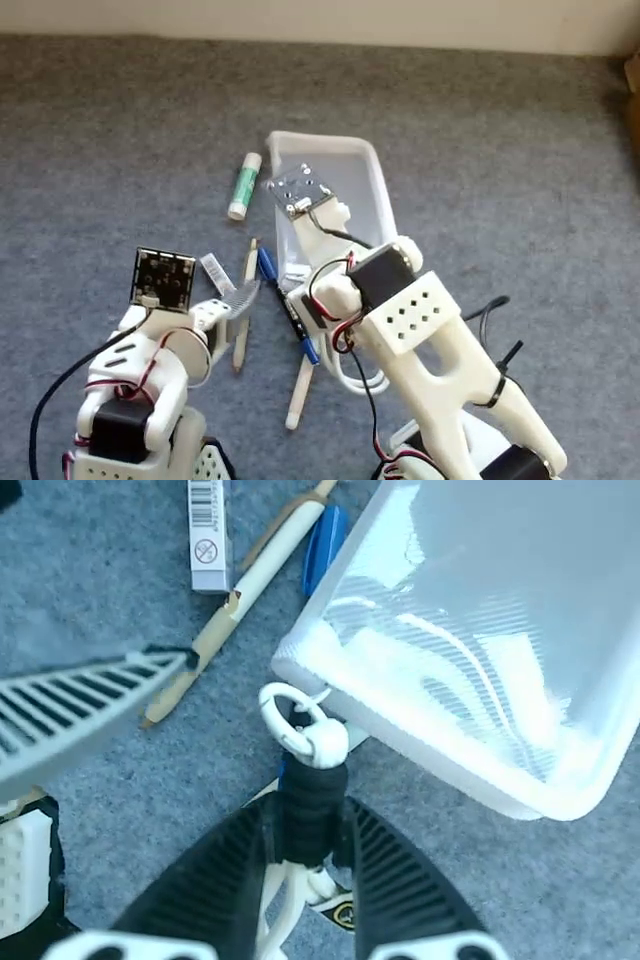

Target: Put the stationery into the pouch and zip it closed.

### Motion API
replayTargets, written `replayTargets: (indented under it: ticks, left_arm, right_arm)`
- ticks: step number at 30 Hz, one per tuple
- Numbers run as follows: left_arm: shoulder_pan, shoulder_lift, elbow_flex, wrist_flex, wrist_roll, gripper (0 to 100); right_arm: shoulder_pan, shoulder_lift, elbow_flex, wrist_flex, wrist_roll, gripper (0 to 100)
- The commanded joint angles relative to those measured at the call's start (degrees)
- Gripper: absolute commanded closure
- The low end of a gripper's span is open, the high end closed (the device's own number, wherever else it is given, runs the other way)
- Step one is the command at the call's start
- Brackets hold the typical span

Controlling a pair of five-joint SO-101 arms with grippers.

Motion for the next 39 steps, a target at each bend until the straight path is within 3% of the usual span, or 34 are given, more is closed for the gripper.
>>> replayTargets:
  ticks: [1, 10, 17, 33, 39]
  left_arm:
    - [5.8, -0.3, -4.5, 0.7, 2.5, 69]
    - [8.9, -0.3, -3.4, 0.4, 2.5, 70]
    - [7.0, -0.3, 6.1, -9.2, 2.4, 70]
    - [5.3, -0.3, 12.4, -15.7, 2.2, 70]
    - [4.1, -0.3, 13.0, -19.2, 1.6, 80]
  right_arm:
    - [0.9, -2.2, -5.0, 1.2, 0.6, 99.3]
    - [0.7, -2.2, -5.2, 1.5, 0.6, 99.3]
    - [0.6, -2.2, -5.3, 3.2, 0.6, 99.3]
    - [-3.9, -2.2, -5.3, 4.4, -0.4, 99.3]
    - [-4.1, -2.2, -8.5, 8.2, -0.3, 99.3]
